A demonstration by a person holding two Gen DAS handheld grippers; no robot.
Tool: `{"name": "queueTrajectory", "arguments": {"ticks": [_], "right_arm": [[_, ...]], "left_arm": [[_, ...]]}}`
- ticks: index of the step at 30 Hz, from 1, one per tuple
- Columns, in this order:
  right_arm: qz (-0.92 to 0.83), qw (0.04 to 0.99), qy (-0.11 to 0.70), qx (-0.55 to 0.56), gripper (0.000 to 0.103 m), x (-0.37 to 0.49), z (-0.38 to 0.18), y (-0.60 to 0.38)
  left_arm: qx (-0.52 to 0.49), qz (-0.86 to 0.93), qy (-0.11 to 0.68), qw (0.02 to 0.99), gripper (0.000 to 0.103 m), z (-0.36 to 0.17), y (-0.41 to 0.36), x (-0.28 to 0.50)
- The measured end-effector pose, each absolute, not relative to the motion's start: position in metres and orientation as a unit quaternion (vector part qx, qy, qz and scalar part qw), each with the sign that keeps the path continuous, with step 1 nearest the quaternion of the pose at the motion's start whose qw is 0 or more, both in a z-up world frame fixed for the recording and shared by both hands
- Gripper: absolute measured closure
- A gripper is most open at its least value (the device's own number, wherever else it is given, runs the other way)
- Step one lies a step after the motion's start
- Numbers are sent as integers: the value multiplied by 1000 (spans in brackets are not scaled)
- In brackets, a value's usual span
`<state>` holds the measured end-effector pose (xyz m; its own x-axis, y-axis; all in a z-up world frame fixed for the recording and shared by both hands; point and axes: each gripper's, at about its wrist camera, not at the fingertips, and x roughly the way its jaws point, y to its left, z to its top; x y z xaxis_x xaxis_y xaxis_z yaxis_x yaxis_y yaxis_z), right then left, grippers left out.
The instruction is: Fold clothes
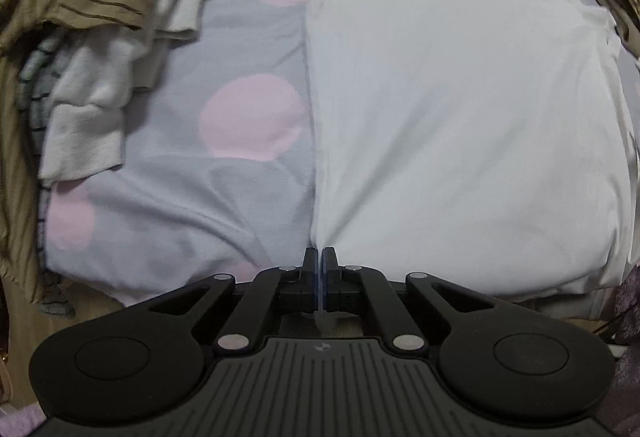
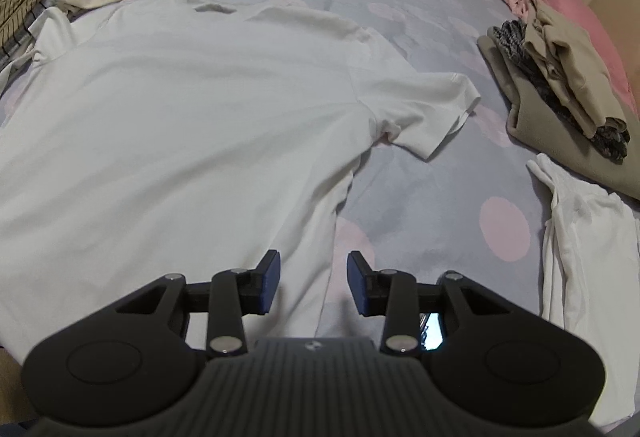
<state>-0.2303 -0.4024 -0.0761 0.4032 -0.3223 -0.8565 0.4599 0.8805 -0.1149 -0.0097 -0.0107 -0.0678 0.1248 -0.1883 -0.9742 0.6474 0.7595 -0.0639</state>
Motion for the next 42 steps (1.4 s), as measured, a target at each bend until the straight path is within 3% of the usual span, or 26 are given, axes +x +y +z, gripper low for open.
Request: {"name": "queueTrajectory", "arguments": {"ticks": [16,23,30,31,32,35,42], "right_arm": [[-181,788,559,184,63,-294,-79,-402],[-91,798,583,124,63,-294,-65,-376],[-28,772,635,23,64,-278,-98,-352],[-21,766,642,18,67,-277,-102,-351],[-18,762,646,20,79,-277,-105,-352],[-10,757,653,33,95,-280,-101,-351],[-5,720,690,73,97,-297,-65,-356]], "left_arm": [[276,-270,596,704,100,-80,-39,-8],[289,-277,594,697,100,-78,-39,-7],[290,-278,595,696,100,-76,-32,-7],[291,-279,595,695,100,-75,-31,-7],[291,-281,595,694,100,-77,-37,-5],[290,-286,599,690,102,-72,-35,-4],[303,-315,609,662,103,-46,-38,10]]}}
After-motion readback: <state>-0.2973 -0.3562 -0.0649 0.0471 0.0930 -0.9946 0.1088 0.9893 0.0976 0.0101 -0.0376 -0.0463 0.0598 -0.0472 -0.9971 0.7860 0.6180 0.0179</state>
